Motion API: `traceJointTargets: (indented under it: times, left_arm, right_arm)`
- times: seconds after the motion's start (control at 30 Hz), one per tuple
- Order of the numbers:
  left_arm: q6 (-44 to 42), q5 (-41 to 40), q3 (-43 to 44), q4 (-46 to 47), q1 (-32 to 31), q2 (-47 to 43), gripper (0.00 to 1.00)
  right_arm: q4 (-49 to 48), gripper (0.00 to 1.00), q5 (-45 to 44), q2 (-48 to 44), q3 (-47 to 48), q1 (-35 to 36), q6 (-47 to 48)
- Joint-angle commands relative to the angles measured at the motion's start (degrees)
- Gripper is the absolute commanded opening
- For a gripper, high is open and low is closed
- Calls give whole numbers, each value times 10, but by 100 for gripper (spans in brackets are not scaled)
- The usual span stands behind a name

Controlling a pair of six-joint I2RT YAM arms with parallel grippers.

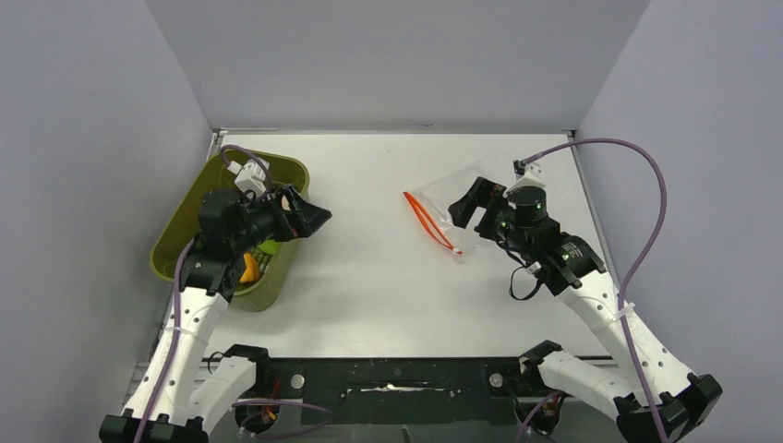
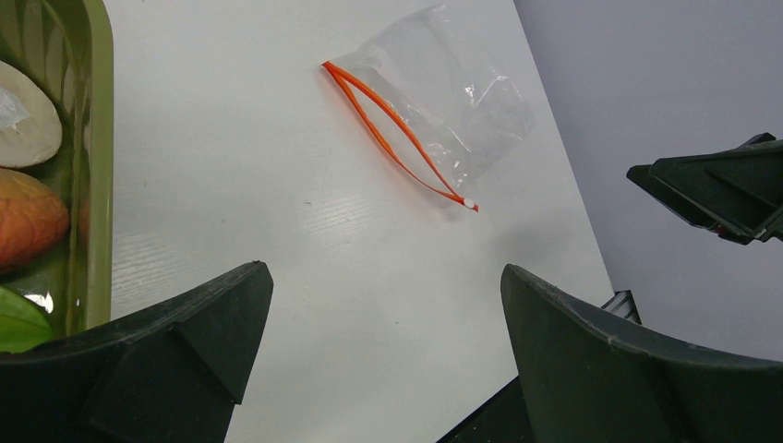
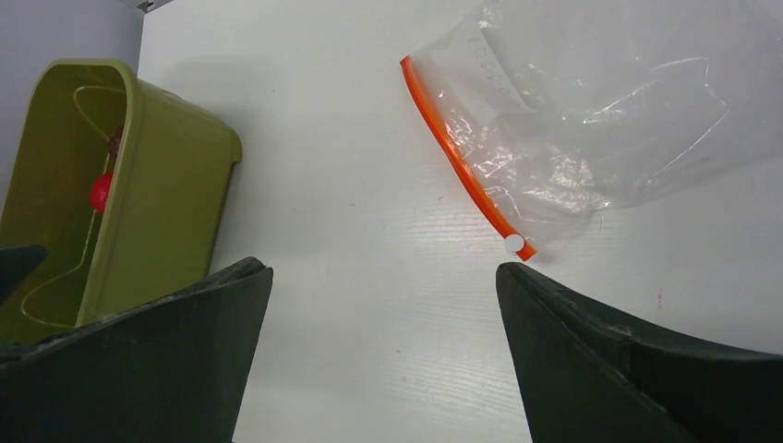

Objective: Place the food in the zip-top bag and seal the zipper
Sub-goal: Pick up the zipper food storage bag at the center of the board.

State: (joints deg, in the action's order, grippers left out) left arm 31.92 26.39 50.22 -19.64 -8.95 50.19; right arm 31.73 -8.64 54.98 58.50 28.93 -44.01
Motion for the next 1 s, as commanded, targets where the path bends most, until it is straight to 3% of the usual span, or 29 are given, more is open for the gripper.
traceJointTargets:
  times: [0.0, 0.23, 0.53, 0.6, 0.77, 0.97]
  left_arm:
    - [-8, 7, 2, 33, 2, -21, 98]
    - [-31, 11, 13, 32, 2, -35, 97]
    - [-49, 15, 4, 7, 1, -66, 97]
    - [-55, 12, 4, -4, 1, -74, 97]
    - [-60, -6, -1, -15, -2, -84, 96]
    - [-49, 2, -14, -6, -4, -94, 95]
  right_arm:
    - [-21, 98, -20, -3, 8, 3, 0]
    - [-31, 98, -47, 29, 9, 2, 36]
    - [2, 99, -130, 140, 34, 3, 123]
    - [-6, 93, -125, 168, 35, 3, 150]
    - [-19, 59, -105, 240, 51, 9, 169]
    - [-58, 39, -77, 306, 63, 32, 176]
